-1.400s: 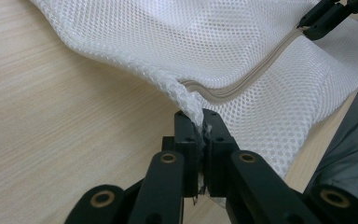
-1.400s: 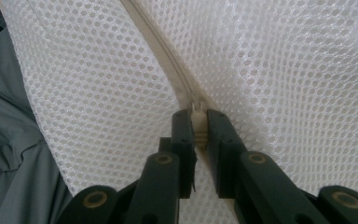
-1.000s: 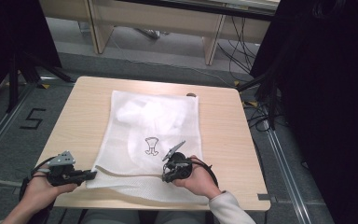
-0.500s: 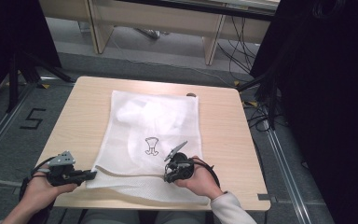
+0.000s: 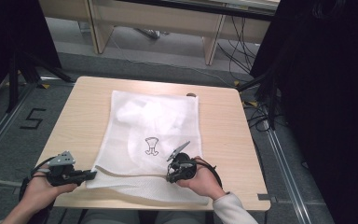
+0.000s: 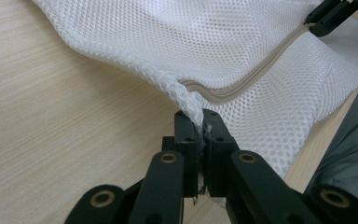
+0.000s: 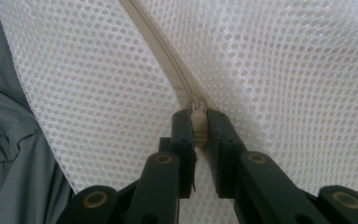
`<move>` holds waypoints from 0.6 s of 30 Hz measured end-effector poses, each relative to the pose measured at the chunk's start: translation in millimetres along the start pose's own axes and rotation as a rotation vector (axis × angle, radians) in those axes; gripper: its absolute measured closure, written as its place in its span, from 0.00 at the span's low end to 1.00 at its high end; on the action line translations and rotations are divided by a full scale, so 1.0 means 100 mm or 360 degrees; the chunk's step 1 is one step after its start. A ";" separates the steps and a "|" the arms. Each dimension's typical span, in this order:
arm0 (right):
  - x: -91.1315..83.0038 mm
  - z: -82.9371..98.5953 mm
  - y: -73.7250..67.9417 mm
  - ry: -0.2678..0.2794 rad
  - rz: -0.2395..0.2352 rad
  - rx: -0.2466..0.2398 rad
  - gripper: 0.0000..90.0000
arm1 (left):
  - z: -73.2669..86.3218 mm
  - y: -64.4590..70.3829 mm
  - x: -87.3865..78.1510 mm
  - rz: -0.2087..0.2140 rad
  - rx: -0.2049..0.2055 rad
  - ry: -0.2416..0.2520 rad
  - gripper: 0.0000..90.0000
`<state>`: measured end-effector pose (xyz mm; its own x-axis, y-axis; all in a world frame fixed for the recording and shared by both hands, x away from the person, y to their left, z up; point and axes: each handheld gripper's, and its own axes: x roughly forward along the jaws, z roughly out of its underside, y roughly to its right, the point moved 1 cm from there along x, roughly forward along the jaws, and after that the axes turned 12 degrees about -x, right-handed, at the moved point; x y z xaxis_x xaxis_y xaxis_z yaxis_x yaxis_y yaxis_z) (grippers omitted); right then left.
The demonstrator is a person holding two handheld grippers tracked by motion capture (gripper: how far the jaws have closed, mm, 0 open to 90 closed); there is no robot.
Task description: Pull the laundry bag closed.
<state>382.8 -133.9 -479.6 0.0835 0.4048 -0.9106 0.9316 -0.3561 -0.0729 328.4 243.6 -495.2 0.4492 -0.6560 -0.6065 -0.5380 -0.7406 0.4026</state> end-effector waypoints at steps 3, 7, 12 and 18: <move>0.00 0.03 0.02 0.0004 0.0003 0.0007 0.92 | 0.00 0.00 0.00 -0.0006 -0.0001 -0.0001 0.95; -0.02 0.04 0.02 0.0004 0.0002 0.0003 0.92 | 0.00 0.00 0.00 -0.0008 0.0000 -0.0003 0.95; -0.02 0.05 0.02 0.0001 -0.0002 0.0012 0.92 | 0.00 0.00 0.00 -0.0009 0.0001 -0.0004 0.95; -0.02 0.07 0.03 -0.0002 0.0005 0.0013 0.92 | 0.00 0.00 0.00 -0.0008 -0.0003 -0.0003 0.95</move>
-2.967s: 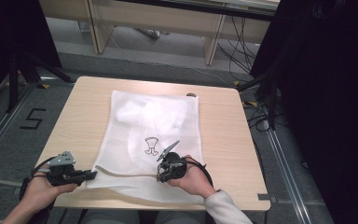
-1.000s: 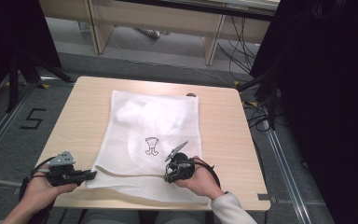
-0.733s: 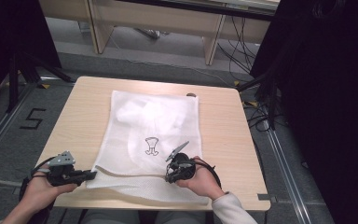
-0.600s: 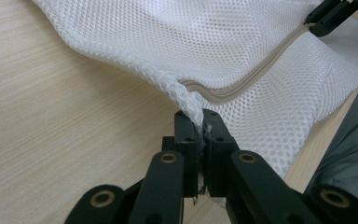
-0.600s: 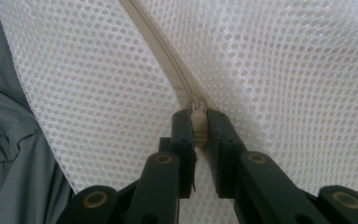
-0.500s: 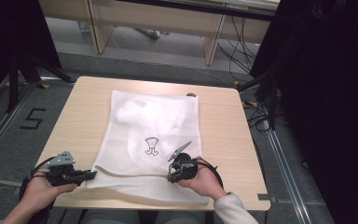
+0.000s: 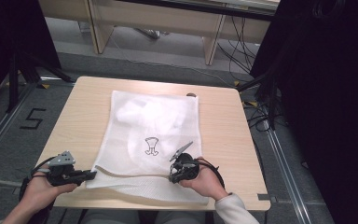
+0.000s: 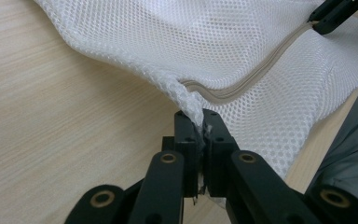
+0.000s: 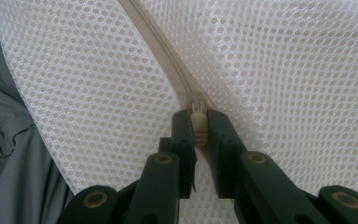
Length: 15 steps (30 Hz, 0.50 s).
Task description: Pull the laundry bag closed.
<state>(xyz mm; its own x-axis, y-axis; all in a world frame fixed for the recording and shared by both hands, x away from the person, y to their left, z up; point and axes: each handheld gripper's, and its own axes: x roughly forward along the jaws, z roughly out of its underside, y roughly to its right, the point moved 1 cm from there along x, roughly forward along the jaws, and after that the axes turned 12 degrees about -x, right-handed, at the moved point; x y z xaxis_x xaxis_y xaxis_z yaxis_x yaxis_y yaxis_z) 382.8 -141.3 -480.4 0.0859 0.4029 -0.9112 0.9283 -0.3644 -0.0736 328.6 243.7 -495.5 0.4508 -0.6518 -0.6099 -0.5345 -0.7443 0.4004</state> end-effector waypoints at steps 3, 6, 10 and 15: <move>-0.01 0.02 0.01 0.0006 0.0003 0.0008 0.92 | 0.00 0.00 0.00 -0.0005 0.0001 0.0000 0.95; -0.01 0.02 0.01 0.0001 0.0000 0.0004 0.92 | 0.00 0.00 0.00 -0.0007 0.0001 -0.0002 0.95; -0.01 0.02 0.01 0.0002 0.0000 0.0007 0.92 | 0.00 0.00 0.00 -0.0004 0.0000 -0.0002 0.95; -0.02 0.04 0.02 0.0011 0.0006 0.0003 0.92 | 0.00 0.00 0.00 -0.0001 0.0000 -0.0001 0.95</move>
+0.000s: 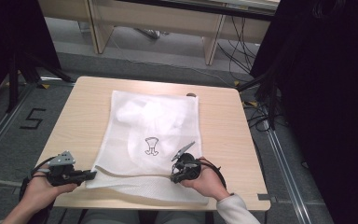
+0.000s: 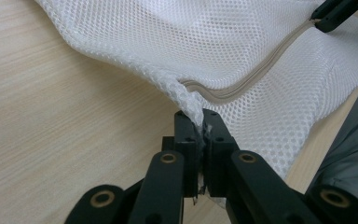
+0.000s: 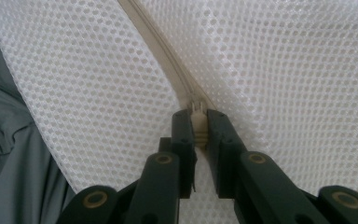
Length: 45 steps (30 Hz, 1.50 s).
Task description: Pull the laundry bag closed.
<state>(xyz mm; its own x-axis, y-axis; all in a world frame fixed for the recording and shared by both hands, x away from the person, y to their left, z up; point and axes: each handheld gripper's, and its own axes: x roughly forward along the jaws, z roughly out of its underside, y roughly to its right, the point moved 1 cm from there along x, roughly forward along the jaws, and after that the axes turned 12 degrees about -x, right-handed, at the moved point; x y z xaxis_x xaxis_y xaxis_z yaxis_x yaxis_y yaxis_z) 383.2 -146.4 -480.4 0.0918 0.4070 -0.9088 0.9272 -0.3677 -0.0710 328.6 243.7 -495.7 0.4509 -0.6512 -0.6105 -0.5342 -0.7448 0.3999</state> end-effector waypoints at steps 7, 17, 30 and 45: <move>-0.01 0.02 0.00 -0.0007 0.0000 0.0016 0.92 | 0.00 0.00 0.00 -0.0006 0.0002 -0.0001 0.95; -0.01 0.02 0.01 -0.0004 0.0012 -0.0001 0.92 | 0.00 0.00 0.00 -0.0001 0.0002 -0.0002 0.95; -0.03 0.06 0.02 -0.0007 0.0017 0.0012 0.92 | 0.00 0.00 0.00 -0.0005 0.0004 0.0003 0.95; -0.05 0.10 0.03 0.0001 0.0024 0.0025 0.92 | 0.00 0.00 0.00 -0.0003 0.0002 0.0001 0.95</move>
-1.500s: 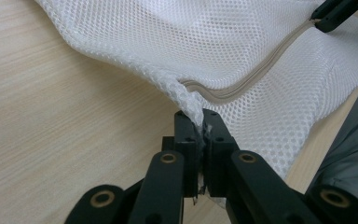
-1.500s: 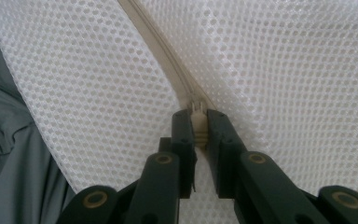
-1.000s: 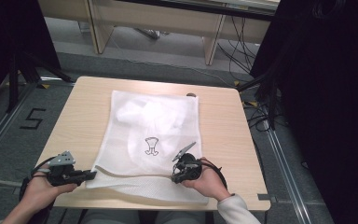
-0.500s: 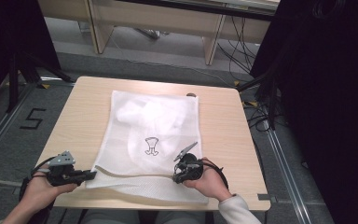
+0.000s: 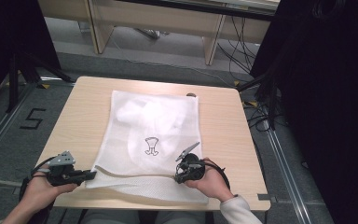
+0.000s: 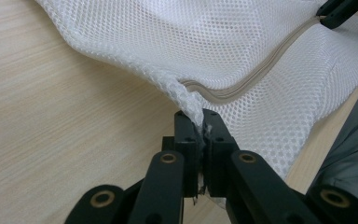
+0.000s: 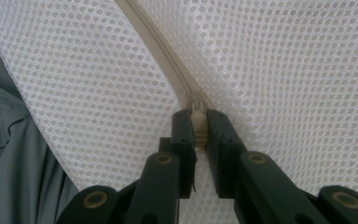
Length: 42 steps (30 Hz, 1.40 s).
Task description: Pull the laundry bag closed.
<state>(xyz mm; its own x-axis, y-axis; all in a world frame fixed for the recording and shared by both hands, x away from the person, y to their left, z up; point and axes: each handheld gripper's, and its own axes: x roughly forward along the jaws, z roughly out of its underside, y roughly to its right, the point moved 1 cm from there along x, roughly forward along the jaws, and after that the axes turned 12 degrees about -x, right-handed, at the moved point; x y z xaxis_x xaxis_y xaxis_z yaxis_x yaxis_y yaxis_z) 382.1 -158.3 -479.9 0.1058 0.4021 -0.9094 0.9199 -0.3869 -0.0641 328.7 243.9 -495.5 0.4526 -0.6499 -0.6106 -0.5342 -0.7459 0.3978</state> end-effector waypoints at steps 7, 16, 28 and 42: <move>-0.02 0.02 0.01 0.0010 -0.0004 0.0005 0.92 | 0.00 0.00 0.00 -0.0005 -0.0003 -0.0001 0.95; -0.04 0.04 0.01 0.0003 -0.0004 0.0005 0.92 | 0.00 0.00 0.00 -0.0004 -0.0001 0.0000 0.95; -0.07 0.09 0.02 -0.0002 0.0006 0.0027 0.92 | 0.00 0.00 -0.01 -0.0001 0.0001 0.0004 0.95; -0.12 0.15 0.03 -0.0001 0.0032 0.0030 0.92 | 0.00 0.00 -0.01 -0.0004 -0.0005 0.0015 0.95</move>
<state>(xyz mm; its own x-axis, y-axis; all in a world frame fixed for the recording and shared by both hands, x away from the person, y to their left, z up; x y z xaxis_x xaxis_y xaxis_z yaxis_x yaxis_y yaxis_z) 378.2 -176.9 -475.7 0.1239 0.3937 -0.9109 0.9103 -0.4105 -0.0536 328.1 244.2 -495.2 0.4606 -0.6494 -0.6051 -0.5309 -0.7479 0.3985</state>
